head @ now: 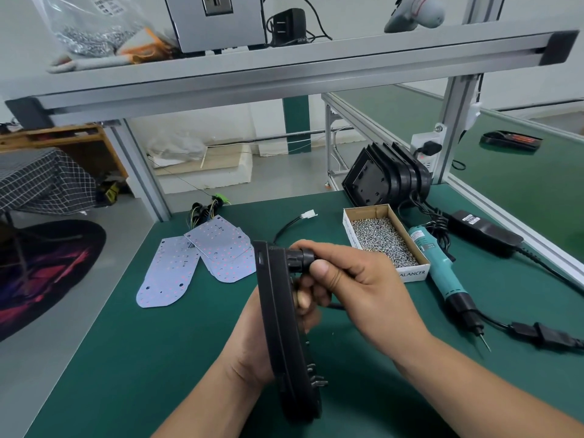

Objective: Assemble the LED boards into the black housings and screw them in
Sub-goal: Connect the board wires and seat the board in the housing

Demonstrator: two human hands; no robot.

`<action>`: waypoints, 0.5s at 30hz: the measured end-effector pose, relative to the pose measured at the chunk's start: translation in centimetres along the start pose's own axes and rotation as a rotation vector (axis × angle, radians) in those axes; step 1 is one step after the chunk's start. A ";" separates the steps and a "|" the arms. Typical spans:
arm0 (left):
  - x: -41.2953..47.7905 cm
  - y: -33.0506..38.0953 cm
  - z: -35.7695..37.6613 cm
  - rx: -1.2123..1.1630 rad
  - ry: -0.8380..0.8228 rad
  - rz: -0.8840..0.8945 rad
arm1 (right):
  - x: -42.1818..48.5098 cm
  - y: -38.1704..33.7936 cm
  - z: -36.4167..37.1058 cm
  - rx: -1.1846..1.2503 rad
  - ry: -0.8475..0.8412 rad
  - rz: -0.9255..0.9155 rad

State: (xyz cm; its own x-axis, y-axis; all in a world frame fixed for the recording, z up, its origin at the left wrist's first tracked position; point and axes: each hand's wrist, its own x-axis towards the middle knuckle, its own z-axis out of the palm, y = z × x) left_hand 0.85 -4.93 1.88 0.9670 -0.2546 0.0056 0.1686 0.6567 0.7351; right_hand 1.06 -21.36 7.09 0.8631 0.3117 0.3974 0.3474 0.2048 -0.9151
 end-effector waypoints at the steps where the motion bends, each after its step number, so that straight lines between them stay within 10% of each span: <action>1: 0.0 0.0 0.3 0.039 -0.033 0.037 | 0.0 -0.1 -0.1 -0.049 -0.020 -0.018; 15: -0.3 0.7 1.4 0.205 0.123 0.105 | 1.0 0.2 -1.6 -0.393 -0.070 -0.031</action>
State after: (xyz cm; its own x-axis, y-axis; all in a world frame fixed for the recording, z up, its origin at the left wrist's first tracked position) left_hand 0.46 -5.36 3.31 0.9953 -0.0960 0.0158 0.0360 0.5145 0.8567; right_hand 2.53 -22.47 7.20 0.8277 0.3758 0.4167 0.4985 -0.1516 -0.8536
